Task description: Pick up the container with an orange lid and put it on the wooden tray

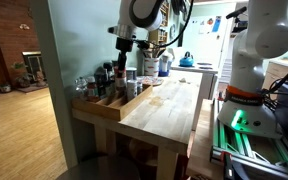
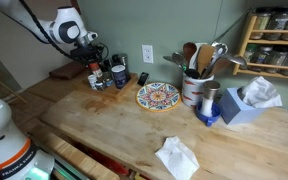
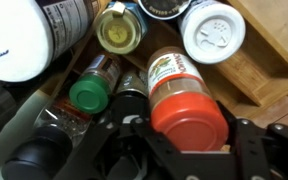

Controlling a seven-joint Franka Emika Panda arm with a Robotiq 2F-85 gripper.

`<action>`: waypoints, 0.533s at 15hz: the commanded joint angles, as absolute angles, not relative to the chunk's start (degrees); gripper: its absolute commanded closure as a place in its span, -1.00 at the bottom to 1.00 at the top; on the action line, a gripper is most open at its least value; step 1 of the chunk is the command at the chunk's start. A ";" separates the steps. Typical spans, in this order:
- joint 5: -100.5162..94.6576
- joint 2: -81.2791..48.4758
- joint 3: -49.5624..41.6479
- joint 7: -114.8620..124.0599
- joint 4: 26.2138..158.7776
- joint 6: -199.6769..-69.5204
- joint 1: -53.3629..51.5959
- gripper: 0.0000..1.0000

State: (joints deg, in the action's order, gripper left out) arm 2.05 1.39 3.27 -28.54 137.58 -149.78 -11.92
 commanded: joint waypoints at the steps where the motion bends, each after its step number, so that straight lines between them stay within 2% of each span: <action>1: 4.68 -0.53 4.47 -31.52 136.59 -149.38 -10.12 0.27; 8: 8.19 -2.57 5.18 -34.89 136.02 -148.90 -8.15 0.27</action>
